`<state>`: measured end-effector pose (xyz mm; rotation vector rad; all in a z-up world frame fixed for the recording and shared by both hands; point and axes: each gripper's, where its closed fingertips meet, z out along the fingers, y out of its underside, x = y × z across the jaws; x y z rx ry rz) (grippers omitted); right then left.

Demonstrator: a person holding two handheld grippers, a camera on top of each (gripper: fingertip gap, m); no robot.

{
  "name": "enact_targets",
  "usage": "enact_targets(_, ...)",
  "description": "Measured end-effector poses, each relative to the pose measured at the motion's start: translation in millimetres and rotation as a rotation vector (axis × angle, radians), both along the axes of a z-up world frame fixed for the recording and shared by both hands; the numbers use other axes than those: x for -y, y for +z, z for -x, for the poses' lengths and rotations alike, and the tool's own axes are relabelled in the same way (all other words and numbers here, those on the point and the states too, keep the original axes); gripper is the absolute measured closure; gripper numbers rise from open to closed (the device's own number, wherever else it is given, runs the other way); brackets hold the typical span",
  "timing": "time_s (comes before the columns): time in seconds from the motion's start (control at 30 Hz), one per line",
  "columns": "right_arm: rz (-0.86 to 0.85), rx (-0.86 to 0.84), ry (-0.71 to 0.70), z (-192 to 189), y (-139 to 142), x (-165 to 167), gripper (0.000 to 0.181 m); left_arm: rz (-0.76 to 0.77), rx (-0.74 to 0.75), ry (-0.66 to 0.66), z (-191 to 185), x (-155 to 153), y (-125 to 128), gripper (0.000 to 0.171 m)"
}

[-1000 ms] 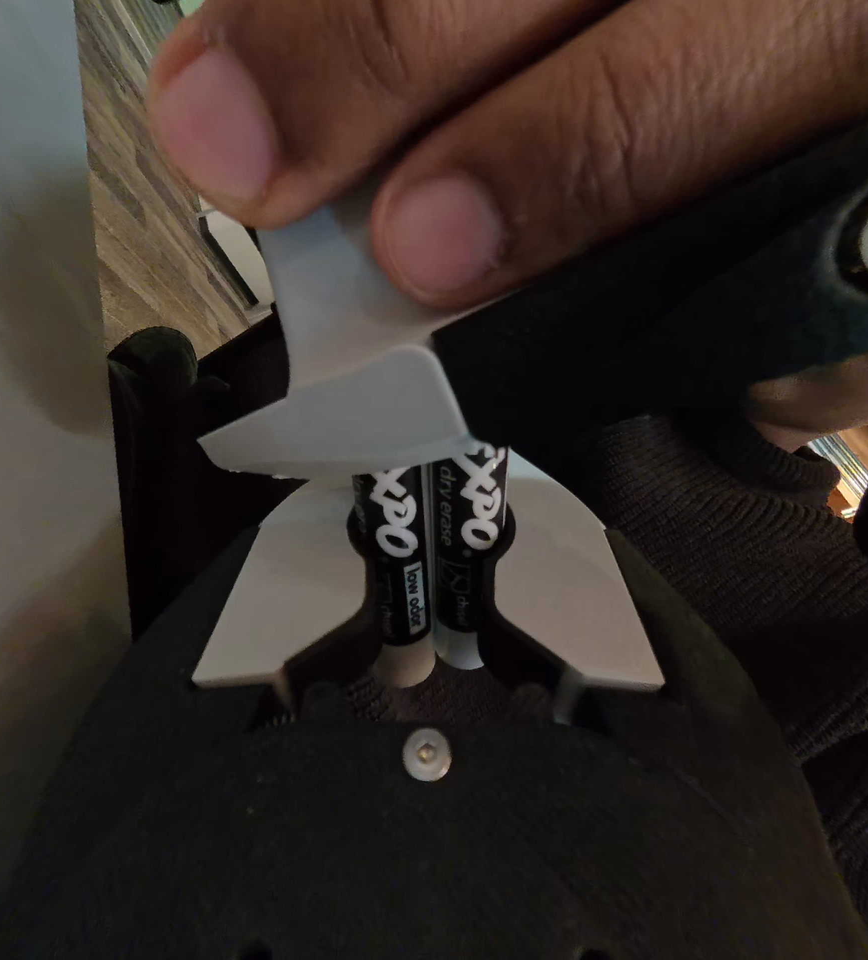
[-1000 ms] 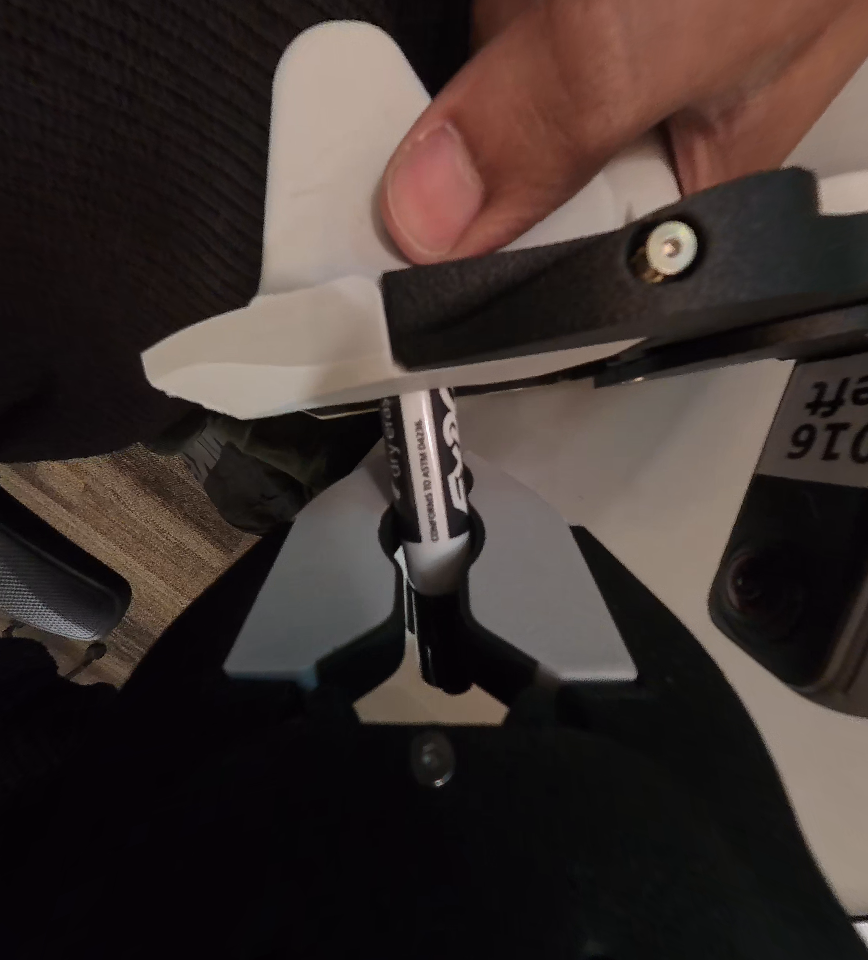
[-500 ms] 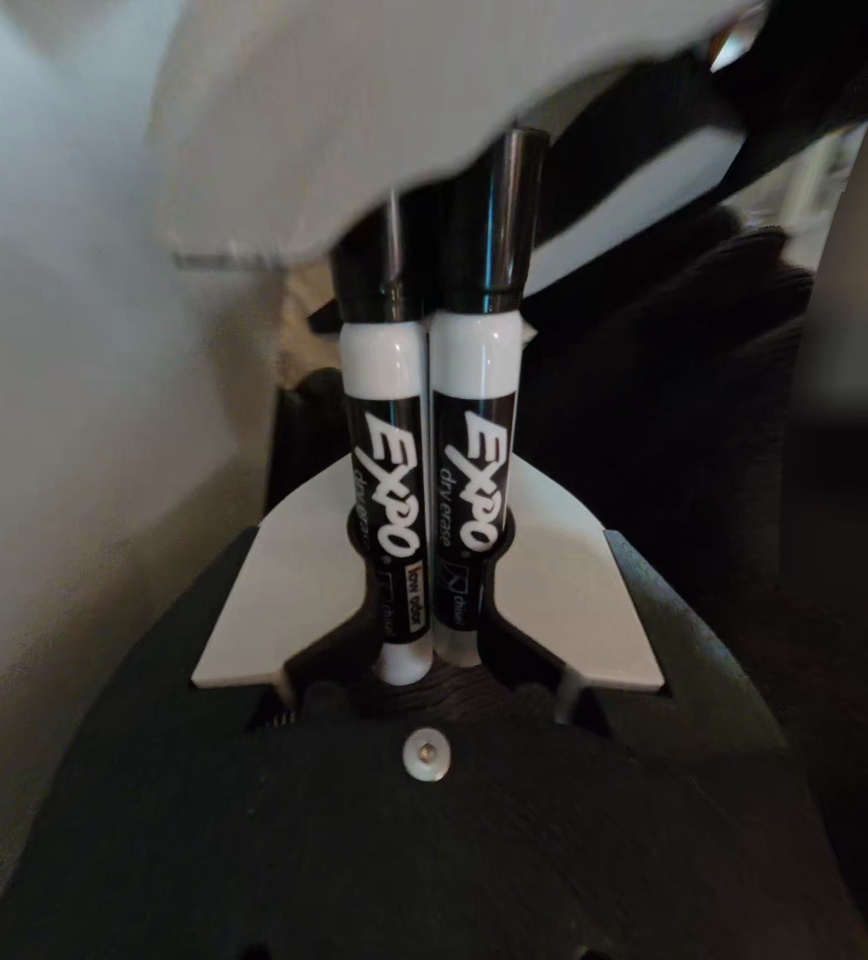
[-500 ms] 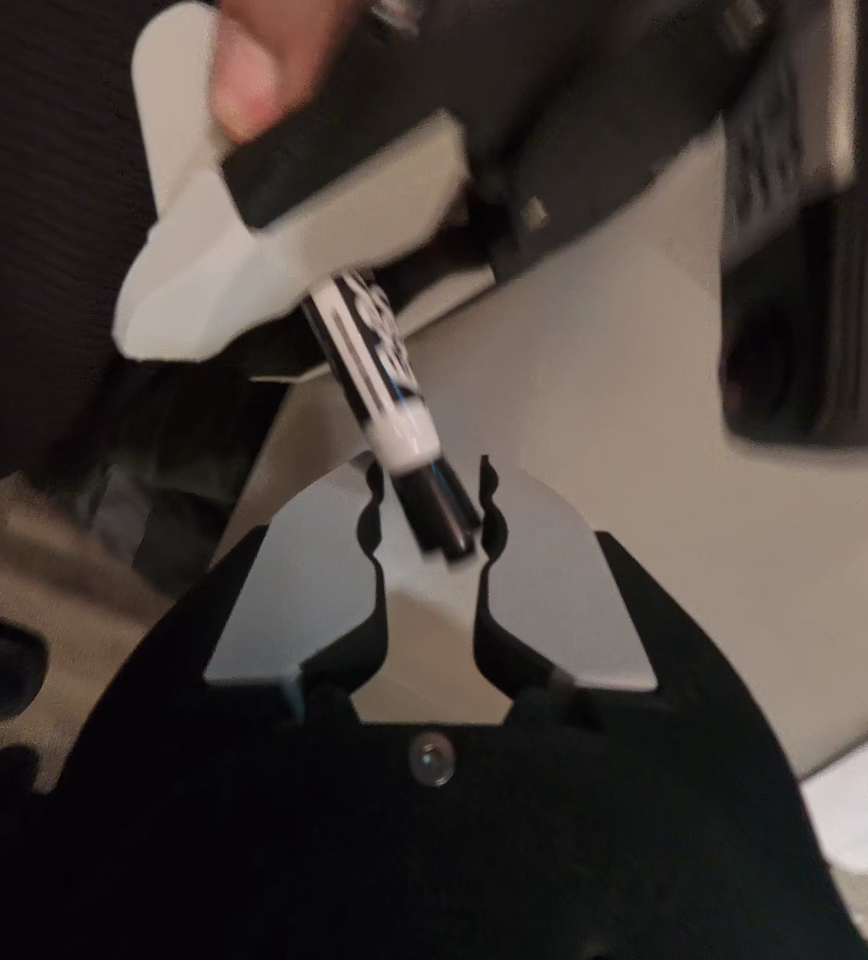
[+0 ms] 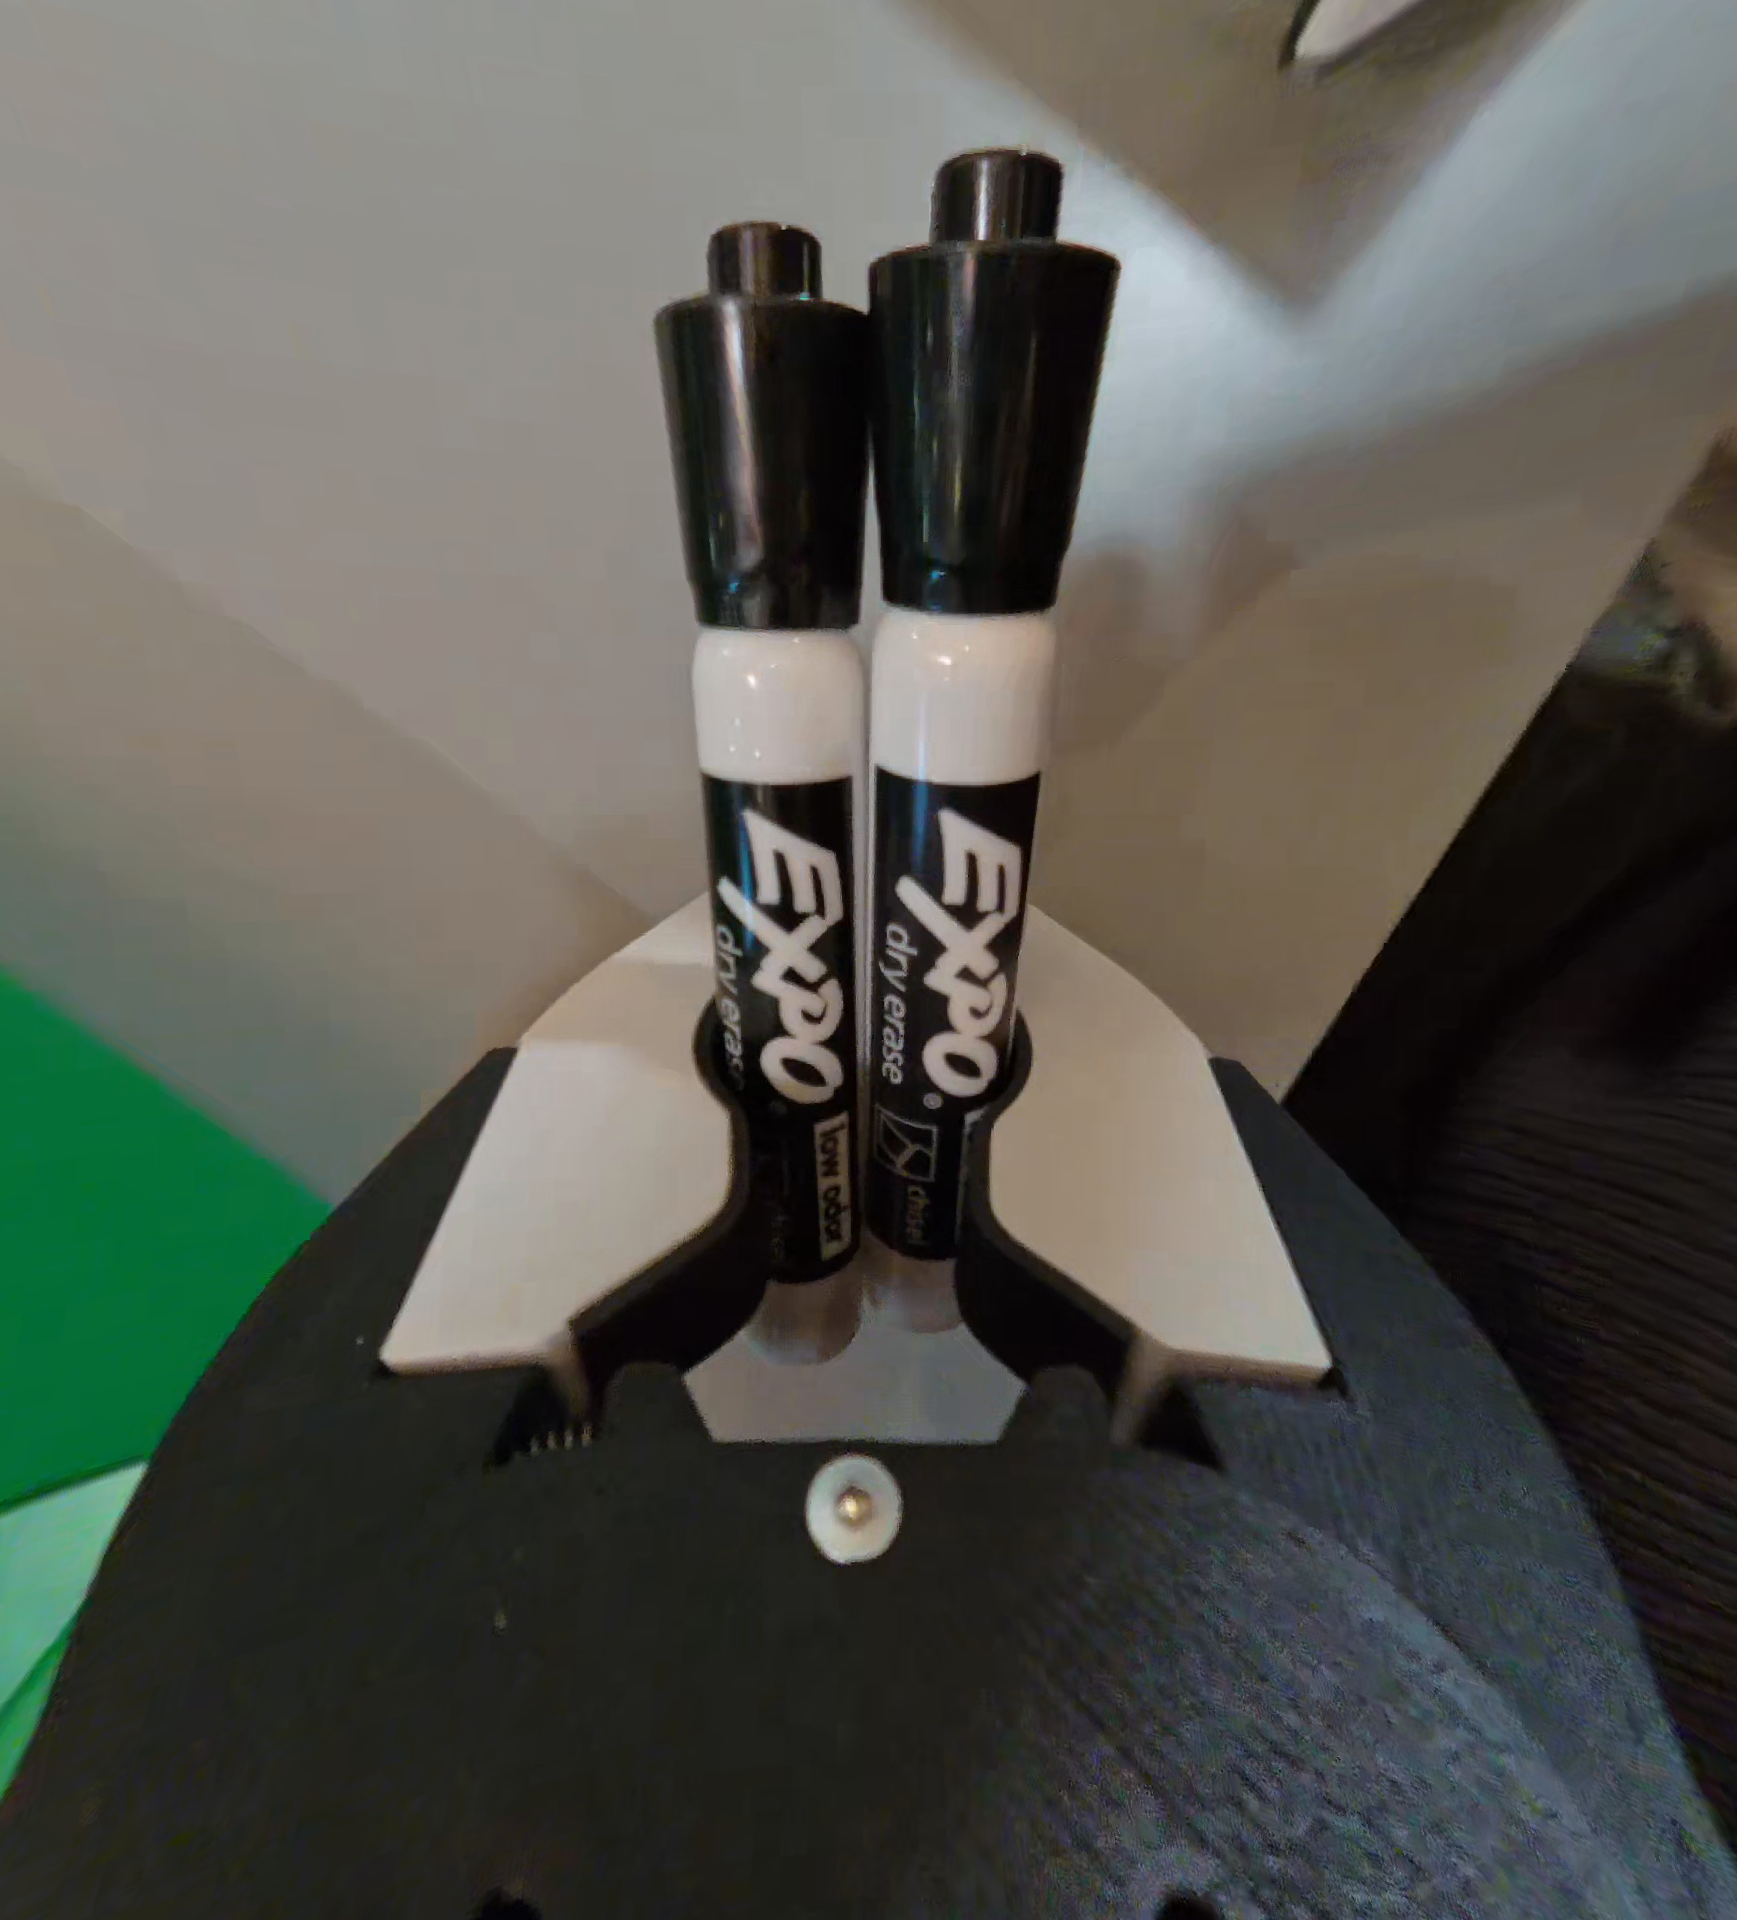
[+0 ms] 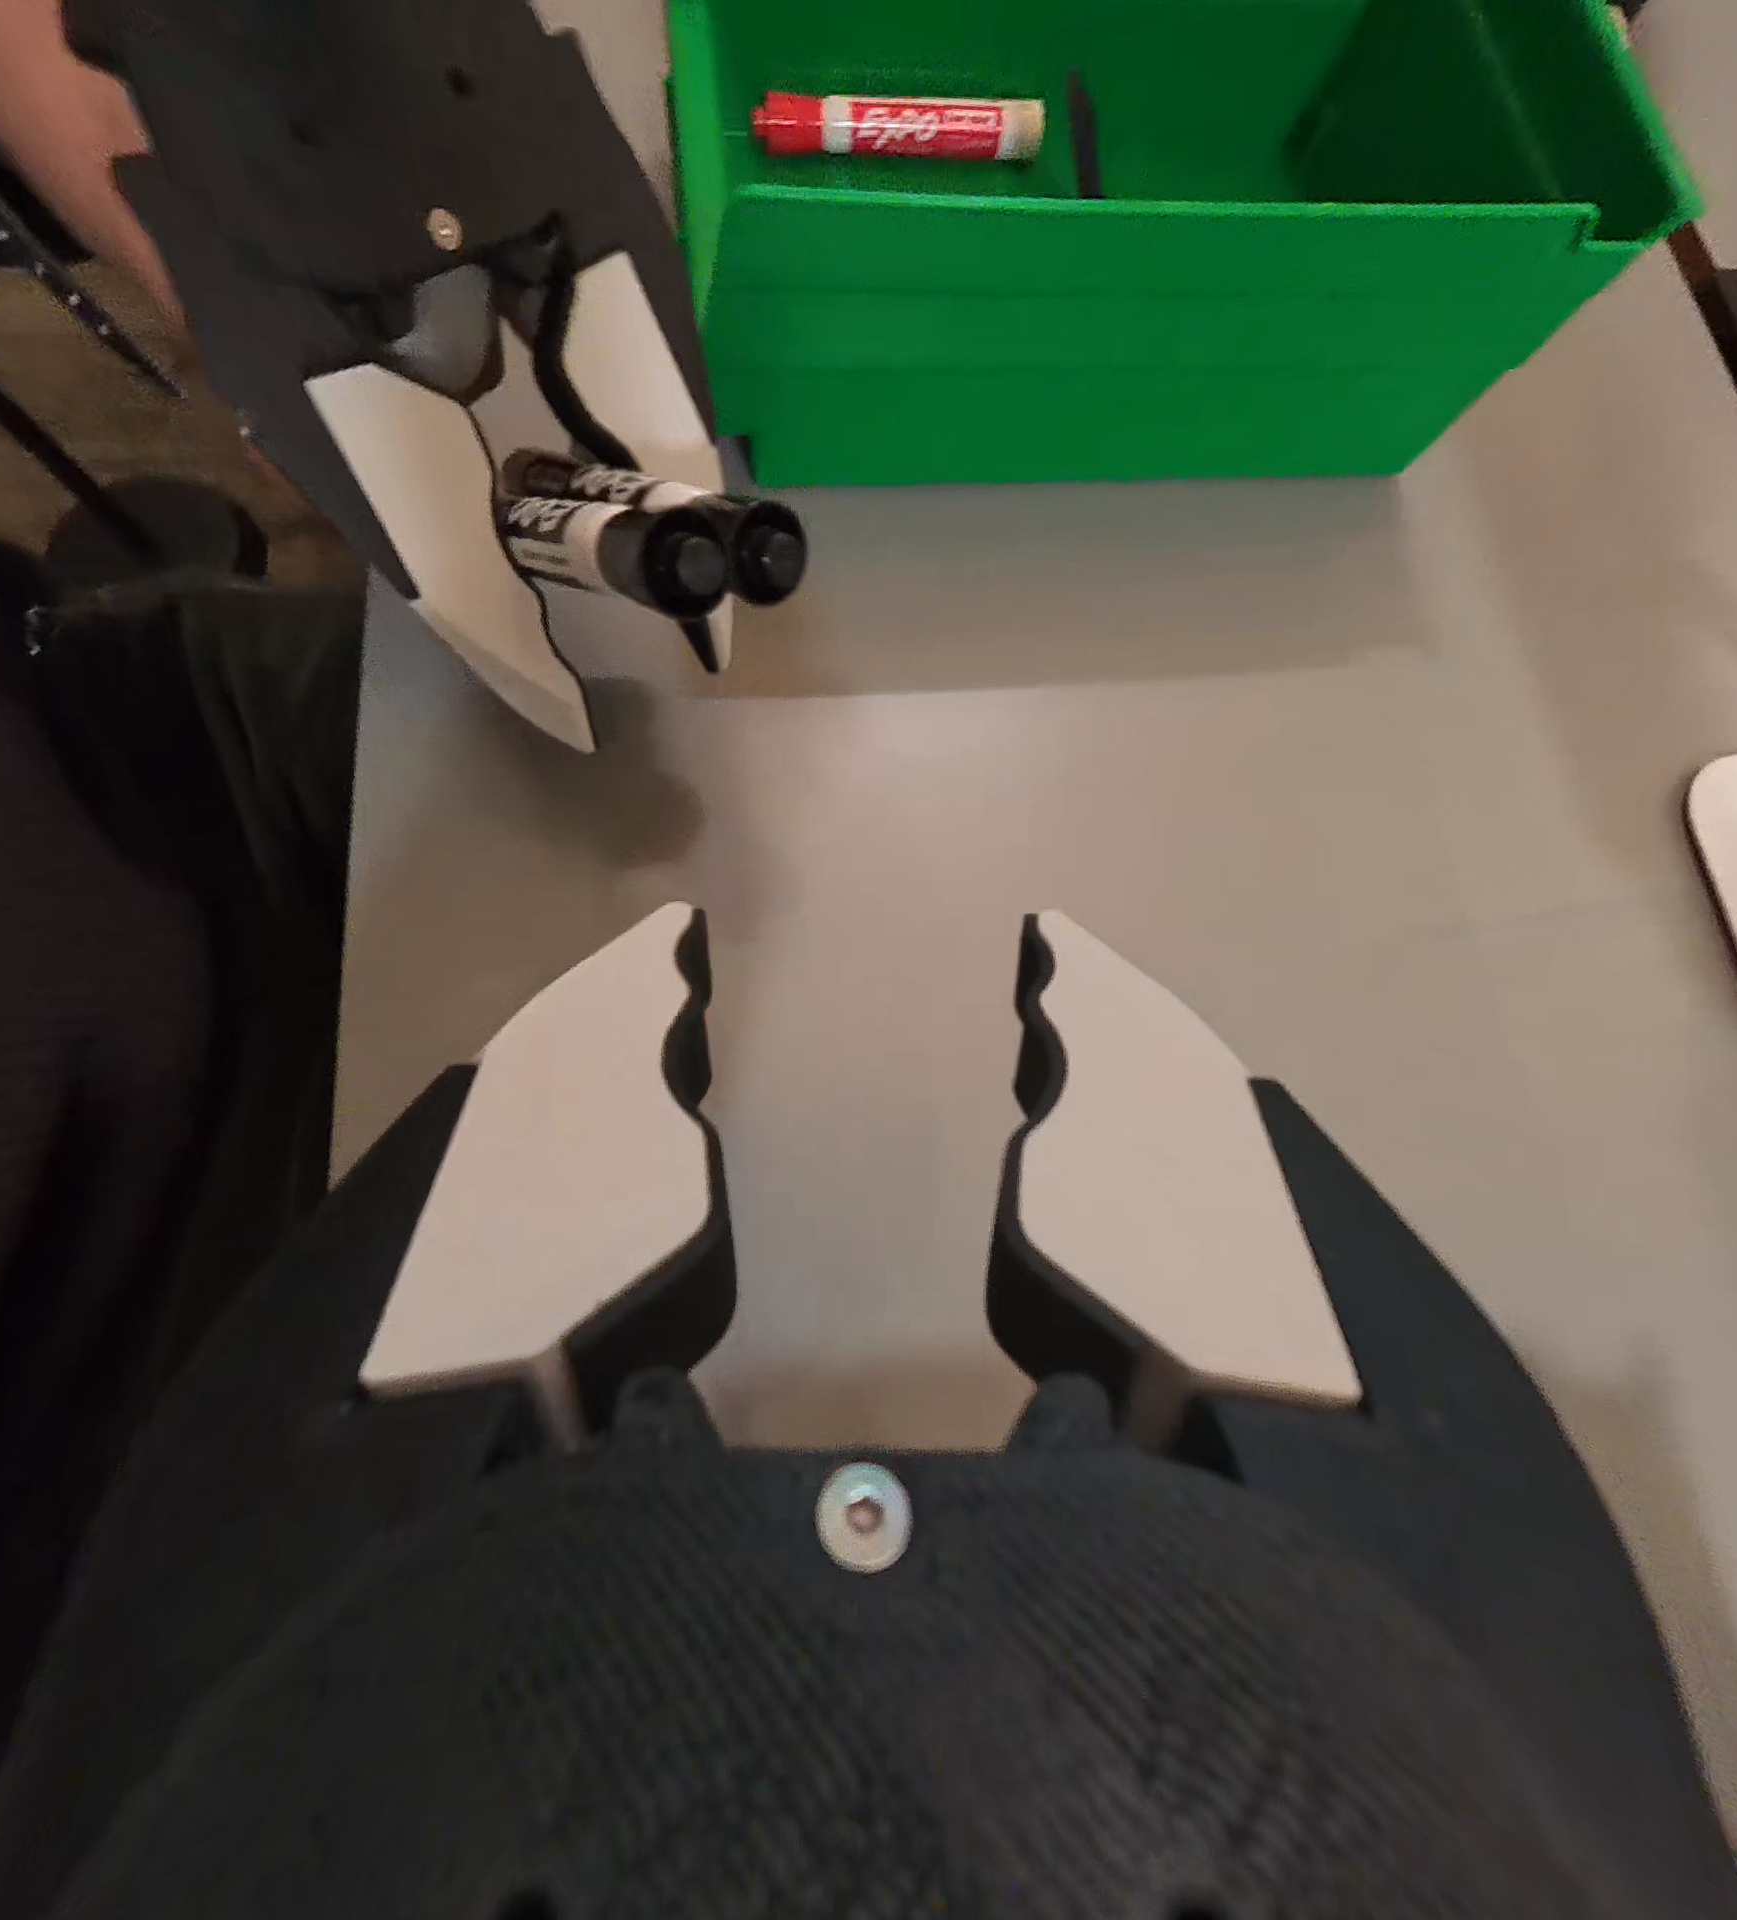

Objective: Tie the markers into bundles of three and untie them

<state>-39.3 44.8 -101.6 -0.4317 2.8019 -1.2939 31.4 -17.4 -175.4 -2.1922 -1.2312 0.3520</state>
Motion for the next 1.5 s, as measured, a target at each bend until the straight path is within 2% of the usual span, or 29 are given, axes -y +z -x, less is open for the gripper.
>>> enact_targets(0.3, 0.054, -0.048, -0.012, -6.0, 13.4, 23.0, 0.128, 0.019, -0.045, 0.050, -4.4, 15.8, 5.4, 0.130)
enact_targets(0.5, 0.114, -0.046, -0.017, -6.8, 34.8, 56.7, 0.131, -0.030, -0.051, 0.107, -28.9, 27.4, 12.8, 0.129)
enact_targets(0.67, 0.111, -0.022, 0.021, -12.1, 53.7, 113.7, 0.131, -0.110, -0.089, 0.218, -56.9, 53.2, 27.2, 0.129)
enact_targets(0.83, 0.039, 0.037, 0.129, -39.1, 58.7, 199.2, 0.132, -0.146, -0.120, 0.353, -91.3, 90.2, 30.7, 0.129)
enact_targets(1.0, -0.161, 0.117, 0.217, -81.6, 33.4, 281.4, 0.132, -0.185, -0.129, 0.443, -120.7, 117.3, 27.7, 0.129)
enact_targets(1.07, -0.264, 0.168, 0.268, -104.2, 16.1, 300.8, 0.141, -0.210, -0.133, 0.467, -130.7, 123.5, 27.7, 0.129)
enact_targets(1.1, -0.309, 0.140, 0.312, -111.8, 4.9, 306.4, 0.145, -0.222, -0.134, 0.477, -135.7, 125.4, 27.6, 0.129)
enact_targets(1.23, -0.362, -0.204, 0.503, -105.4, -42.7, 325.8, 0.154, -0.220, -0.132, 0.508, -153.2, 132.5, 24.3, 0.129)
enact_targets(1.3, -0.343, -0.235, 0.613, -114.8, -55.3, 330.8, 0.157, -0.219, -0.133, 0.520, -158.3, 135.1, 23.6, 0.129)
enact_targets(1.4, -0.267, -0.208, 0.740, -137.1, -57.8, 339.4, 0.163, -0.242, -0.127, 0.523, -161.4, 135.4, 22.1, 0.129)
enact_targets(1.5, -0.282, -0.275, 0.775, -135.6, -72.6, 348.8, 0.162, -0.252, -0.116, 0.524, -161.2, 136.0, 19.3, 0.129)
